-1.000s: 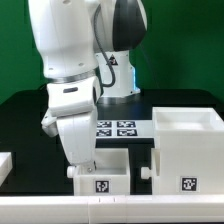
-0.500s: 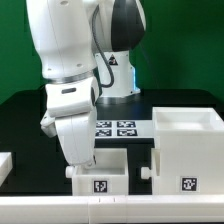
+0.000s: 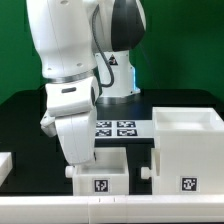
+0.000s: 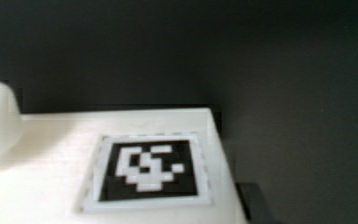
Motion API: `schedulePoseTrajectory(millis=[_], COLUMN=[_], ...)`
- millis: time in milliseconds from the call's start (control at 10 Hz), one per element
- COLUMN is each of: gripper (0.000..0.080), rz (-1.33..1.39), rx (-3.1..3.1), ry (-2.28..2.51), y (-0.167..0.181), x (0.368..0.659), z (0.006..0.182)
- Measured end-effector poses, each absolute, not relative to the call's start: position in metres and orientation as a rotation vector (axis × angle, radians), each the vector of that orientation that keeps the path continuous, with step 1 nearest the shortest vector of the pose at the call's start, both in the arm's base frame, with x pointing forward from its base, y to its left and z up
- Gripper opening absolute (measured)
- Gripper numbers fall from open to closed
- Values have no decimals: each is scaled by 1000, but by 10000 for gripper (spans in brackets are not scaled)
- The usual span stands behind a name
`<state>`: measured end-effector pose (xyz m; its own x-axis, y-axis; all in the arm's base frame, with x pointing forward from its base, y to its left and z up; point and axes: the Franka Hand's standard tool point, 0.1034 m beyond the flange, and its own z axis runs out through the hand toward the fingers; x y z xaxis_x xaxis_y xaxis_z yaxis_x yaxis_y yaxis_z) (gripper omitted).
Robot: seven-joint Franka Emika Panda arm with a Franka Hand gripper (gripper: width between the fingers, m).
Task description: Assemble drawer
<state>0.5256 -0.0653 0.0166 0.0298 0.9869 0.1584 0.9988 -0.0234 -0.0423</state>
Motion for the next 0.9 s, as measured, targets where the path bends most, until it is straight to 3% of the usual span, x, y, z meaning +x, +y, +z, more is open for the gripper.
schedulePoseTrajectory(millis=[500,900], gripper=[38,38], rz=[-134,-131], rx=[-2149,-2199], ry=[-2164,-2122], y=[-55,-30], x=[527,534], z=[57,68])
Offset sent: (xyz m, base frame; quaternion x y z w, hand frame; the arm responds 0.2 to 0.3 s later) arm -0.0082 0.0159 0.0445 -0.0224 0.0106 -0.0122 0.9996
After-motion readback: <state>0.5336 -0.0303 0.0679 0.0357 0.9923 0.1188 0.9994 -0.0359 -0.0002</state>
